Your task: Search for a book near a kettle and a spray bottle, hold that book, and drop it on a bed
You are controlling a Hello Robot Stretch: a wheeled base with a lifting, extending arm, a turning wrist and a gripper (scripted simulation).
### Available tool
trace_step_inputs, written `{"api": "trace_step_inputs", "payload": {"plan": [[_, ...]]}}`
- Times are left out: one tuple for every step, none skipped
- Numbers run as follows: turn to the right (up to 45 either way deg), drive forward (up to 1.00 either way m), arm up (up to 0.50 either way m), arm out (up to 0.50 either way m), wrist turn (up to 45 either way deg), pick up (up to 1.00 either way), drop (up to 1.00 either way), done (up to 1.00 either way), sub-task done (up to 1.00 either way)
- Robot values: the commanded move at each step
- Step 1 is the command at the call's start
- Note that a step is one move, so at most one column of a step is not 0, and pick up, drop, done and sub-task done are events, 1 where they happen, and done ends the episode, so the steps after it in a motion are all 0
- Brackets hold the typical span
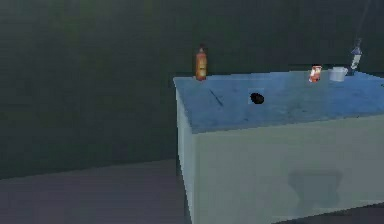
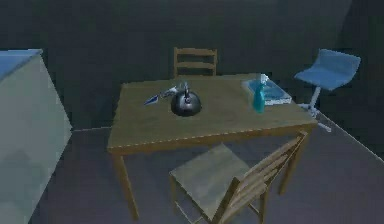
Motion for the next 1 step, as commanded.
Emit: {"api": "trace_step_inputs", "payload": {"plan": [[45.0, 0.0, 0.0, 0.0, 0.0, 0.0, 0.0, 0.0, 0.0]]}}
